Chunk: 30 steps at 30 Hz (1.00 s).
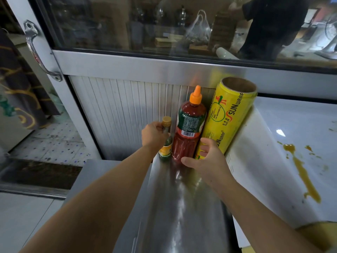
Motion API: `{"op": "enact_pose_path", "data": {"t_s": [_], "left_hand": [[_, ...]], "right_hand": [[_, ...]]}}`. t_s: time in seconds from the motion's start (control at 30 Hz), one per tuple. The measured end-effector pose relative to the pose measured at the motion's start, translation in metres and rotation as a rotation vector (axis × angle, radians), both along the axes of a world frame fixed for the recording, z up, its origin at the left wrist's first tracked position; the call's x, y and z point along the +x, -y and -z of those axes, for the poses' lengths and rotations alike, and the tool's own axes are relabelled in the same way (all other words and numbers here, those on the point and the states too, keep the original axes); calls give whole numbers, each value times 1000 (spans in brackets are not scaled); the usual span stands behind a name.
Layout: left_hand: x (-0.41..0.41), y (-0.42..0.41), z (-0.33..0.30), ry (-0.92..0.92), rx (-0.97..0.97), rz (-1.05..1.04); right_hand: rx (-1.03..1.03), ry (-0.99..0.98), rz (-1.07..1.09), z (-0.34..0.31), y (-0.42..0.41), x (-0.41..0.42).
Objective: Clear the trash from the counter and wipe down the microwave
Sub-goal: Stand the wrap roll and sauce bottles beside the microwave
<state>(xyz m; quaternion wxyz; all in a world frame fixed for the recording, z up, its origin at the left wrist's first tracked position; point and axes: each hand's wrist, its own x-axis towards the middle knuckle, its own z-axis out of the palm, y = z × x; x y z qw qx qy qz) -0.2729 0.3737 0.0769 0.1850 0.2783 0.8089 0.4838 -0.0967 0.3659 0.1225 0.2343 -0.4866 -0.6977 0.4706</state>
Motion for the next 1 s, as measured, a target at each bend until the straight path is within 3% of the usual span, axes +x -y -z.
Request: {"op": "enact_pose_path", "data": {"t_s": [0.23,0.5,1.0], "left_hand": [[14,15,-21,-16,-82,34],[42,58,-56,53,-31,16],[137,118,-124,27,-76,163]], "right_hand": [[31,-35,-8,-20,12,9],[61,-89,3,-65,38,30],[136,-174,52,-135,67,127]]}}
